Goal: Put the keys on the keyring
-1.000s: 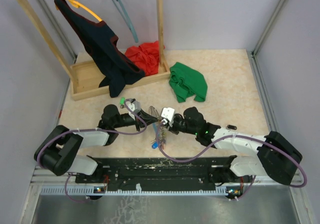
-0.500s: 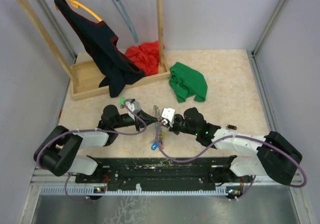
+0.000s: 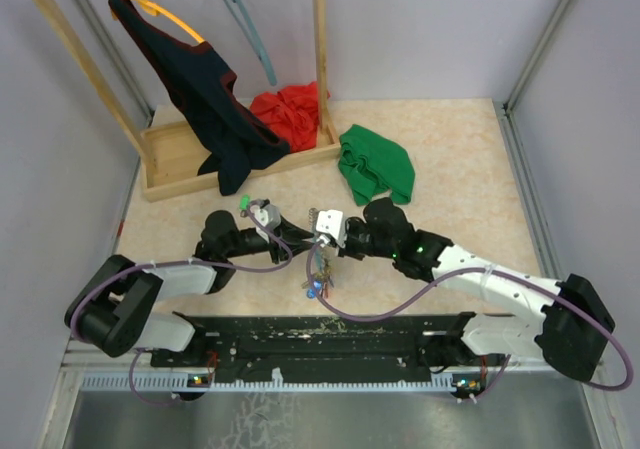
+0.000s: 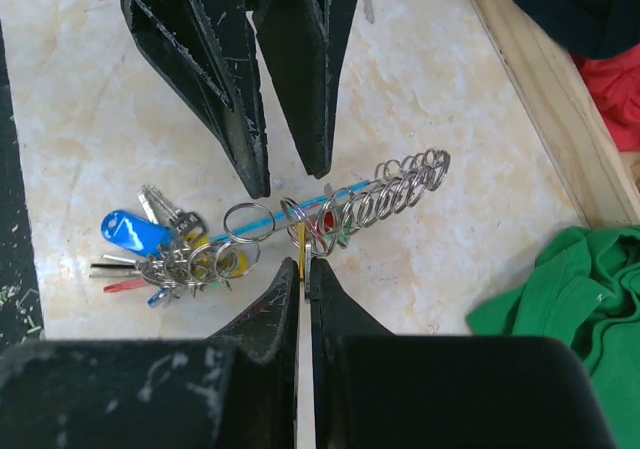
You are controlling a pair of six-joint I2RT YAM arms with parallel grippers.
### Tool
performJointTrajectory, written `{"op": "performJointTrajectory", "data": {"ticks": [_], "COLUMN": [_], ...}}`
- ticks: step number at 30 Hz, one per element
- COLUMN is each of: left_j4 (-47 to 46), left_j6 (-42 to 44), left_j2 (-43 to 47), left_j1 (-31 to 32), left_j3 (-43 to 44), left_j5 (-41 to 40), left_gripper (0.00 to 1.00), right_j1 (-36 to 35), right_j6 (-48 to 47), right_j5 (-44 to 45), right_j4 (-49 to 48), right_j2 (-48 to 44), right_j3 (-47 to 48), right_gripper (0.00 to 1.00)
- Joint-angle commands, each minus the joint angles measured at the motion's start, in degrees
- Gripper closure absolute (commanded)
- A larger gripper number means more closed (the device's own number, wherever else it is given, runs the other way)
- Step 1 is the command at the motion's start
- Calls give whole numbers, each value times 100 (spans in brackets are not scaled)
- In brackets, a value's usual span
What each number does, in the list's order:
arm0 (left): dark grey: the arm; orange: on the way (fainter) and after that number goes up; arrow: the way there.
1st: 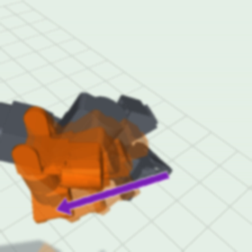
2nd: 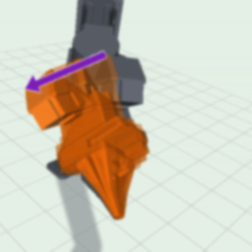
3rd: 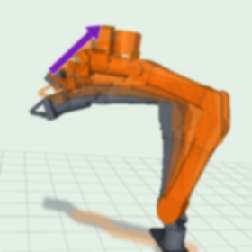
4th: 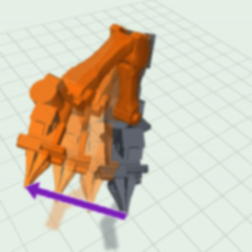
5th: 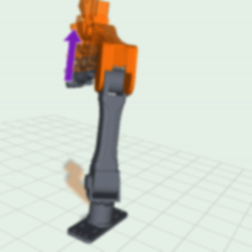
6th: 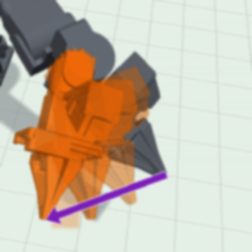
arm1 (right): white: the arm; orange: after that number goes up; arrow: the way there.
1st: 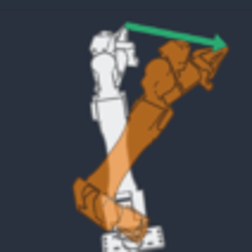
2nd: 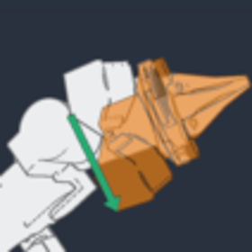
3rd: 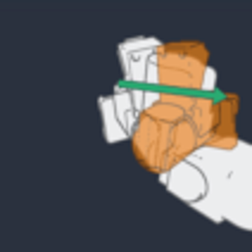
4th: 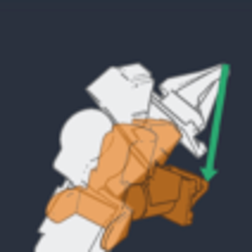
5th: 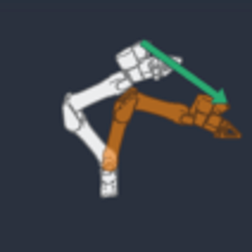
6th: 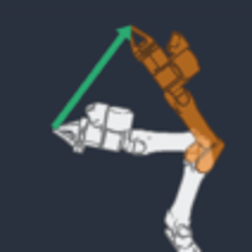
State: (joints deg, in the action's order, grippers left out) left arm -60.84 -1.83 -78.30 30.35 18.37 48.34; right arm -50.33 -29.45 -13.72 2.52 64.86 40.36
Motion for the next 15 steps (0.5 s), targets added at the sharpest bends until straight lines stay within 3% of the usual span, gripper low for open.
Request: {"op": "performJointTrajectory", "data": {"ticks": [1,15], "left_j4": [160,695], "left_j6": [190,288], "left_j2": [114,-145], "left_j1": [-20,186], "left_j3": [127,486], "left_j5": [284,345], "left_gripper": [63,60], "right_j1": [31,20], "right_j6": [-392,-510], "right_j5": [-183,-221], "right_j4": [502,628], "right_j2": [81,278], "right_j3": [648,920], "right_gripper": [100,100]}}
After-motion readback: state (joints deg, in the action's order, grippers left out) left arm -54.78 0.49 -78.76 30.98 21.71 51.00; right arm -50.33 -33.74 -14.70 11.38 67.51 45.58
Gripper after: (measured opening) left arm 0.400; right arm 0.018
